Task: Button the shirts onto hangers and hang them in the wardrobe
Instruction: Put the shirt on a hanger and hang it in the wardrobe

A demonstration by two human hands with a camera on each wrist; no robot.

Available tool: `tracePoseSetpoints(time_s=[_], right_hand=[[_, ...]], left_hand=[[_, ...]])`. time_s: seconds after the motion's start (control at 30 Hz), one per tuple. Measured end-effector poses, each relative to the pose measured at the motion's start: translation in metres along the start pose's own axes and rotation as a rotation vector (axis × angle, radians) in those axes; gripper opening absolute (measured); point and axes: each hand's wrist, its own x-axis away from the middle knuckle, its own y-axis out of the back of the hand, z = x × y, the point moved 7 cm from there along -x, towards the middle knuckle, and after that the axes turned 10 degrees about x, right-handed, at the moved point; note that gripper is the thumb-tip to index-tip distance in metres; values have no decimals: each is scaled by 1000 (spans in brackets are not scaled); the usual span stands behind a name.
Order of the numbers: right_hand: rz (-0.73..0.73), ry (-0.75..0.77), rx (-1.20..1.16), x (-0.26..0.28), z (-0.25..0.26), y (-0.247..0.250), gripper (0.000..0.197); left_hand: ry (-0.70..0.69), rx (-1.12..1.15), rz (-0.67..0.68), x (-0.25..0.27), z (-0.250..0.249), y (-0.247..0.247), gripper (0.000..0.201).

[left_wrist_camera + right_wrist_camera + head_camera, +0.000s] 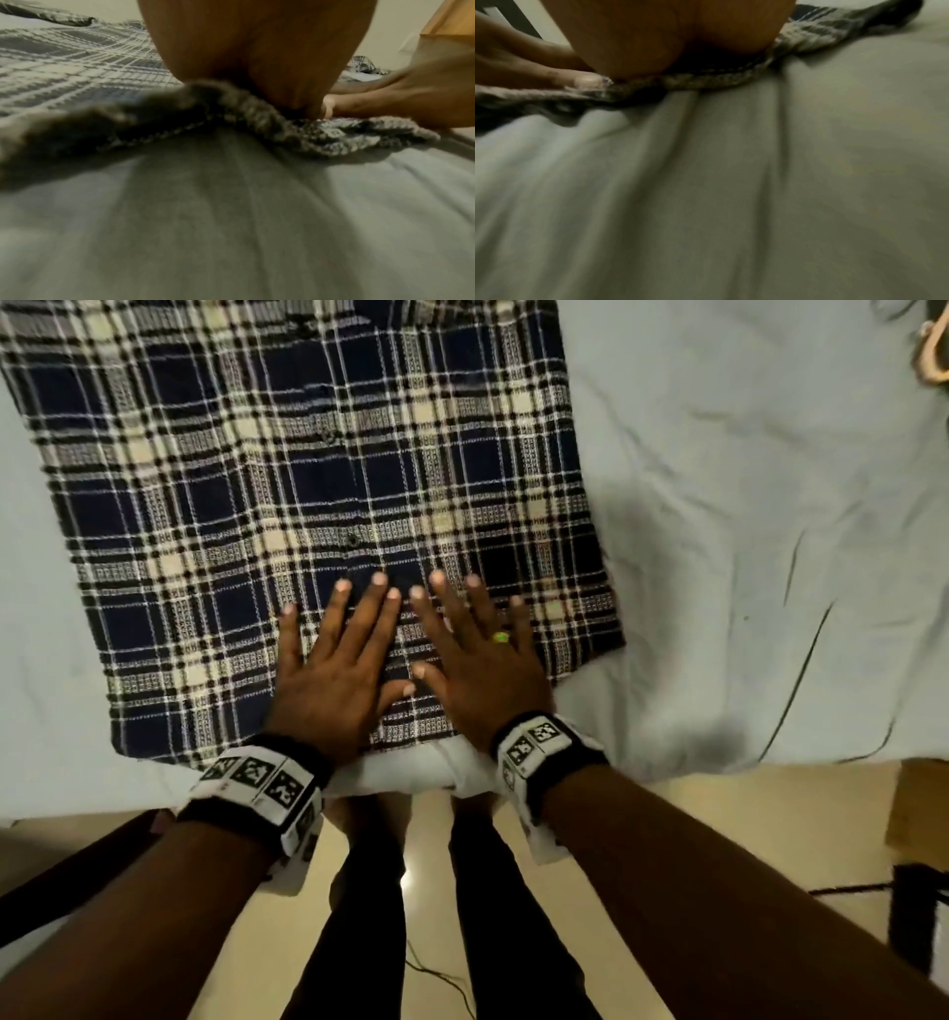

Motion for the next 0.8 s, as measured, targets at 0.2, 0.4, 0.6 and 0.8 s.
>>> tracePoseSetpoints(time_s=[0.2,0.4,0.6,0.8], right_hand=[[163,-522,-103,68,-111,-19,78],[-61,-240,-109,-32,-17,48,83],[15,-130,-58,-31,-54,14,76],[58,-432,-150,-14,-97,33,80]], left_hand=[[27,-81,33,0,4,-4,95],[73,-78,79,1,10,-3,113],[108,-50,130,3,11,-1,125],[32,35,-19,-17,0,62,82]])
